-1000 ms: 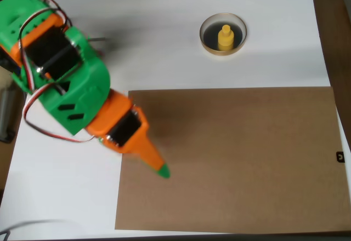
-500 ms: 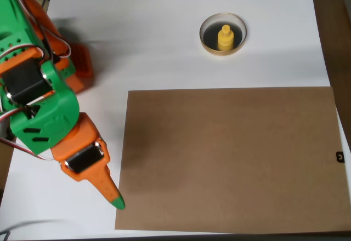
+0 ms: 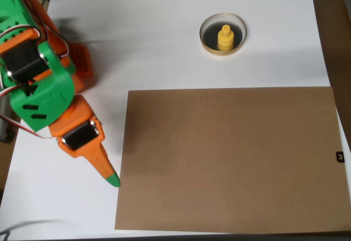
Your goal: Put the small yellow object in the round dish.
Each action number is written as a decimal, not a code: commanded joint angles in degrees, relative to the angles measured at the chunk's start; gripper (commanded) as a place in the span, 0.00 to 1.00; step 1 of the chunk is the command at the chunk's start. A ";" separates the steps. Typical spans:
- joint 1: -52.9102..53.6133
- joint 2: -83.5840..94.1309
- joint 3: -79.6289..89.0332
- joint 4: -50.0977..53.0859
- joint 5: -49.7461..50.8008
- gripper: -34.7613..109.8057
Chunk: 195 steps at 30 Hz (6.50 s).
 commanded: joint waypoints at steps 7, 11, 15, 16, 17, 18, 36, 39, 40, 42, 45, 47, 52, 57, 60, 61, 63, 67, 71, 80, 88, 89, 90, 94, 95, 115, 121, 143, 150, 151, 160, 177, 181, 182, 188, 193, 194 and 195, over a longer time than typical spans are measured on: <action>-0.09 15.56 8.88 -0.09 0.35 0.44; 0.62 21.01 12.92 0.26 0.00 0.44; 1.85 26.28 16.00 1.14 -0.88 0.44; 2.11 27.42 16.35 1.41 -0.88 0.45; 2.20 27.95 16.79 1.49 -0.88 0.45; 2.46 28.30 17.14 1.49 -0.79 0.45; 4.22 50.45 25.84 7.82 -1.93 0.45; 4.13 50.45 25.84 7.82 -2.29 0.45; 4.13 50.45 25.84 7.82 -2.29 0.45; 4.22 50.45 25.93 7.73 -2.72 0.45; 4.39 50.45 25.93 7.73 -2.64 0.46; 3.43 50.45 25.93 7.73 -3.60 0.44; 3.25 50.45 25.93 7.82 -3.69 0.43; 3.25 50.45 25.93 7.82 -3.69 0.27; 3.43 50.45 25.93 7.82 -3.34 0.24; 3.69 50.45 25.93 7.82 -3.08 0.24; 4.83 50.45 25.93 7.82 -2.02 0.24; 7.73 50.45 25.93 7.82 0.70 0.25; 9.05 50.45 25.93 7.82 1.93 0.25; 9.05 50.45 25.93 7.82 1.93 0.25; 9.05 50.45 25.93 7.82 1.93 0.25; 9.05 50.45 25.93 7.82 1.93 0.25; 9.05 50.45 25.93 7.82 1.93 0.25; 9.05 50.45 25.93 7.82 1.93 0.25; 9.05 50.45 25.93 7.82 1.93 0.25; 9.05 50.45 25.93 7.82 1.93 0.25; 9.05 50.45 25.93 7.82 1.93 0.25; 9.05 50.45 25.93 7.82 1.93 0.25; 9.05 50.45 25.93 7.82 1.93 0.25; 9.05 50.45 25.93 7.82 1.93 0.25; 9.05 50.54 25.93 7.82 1.93 0.25; 9.05 50.54 25.93 7.82 1.93 0.25; 9.05 50.54 25.93 7.82 1.93 0.25; 9.05 50.54 25.93 7.82 1.93 0.25; 9.05 50.54 25.93 7.82 1.93 0.25; 9.05 50.54 25.93 7.82 1.93 0.25; 9.05 50.54 25.93 7.82 1.93 0.25; 9.05 50.54 25.93 7.82 1.93 0.25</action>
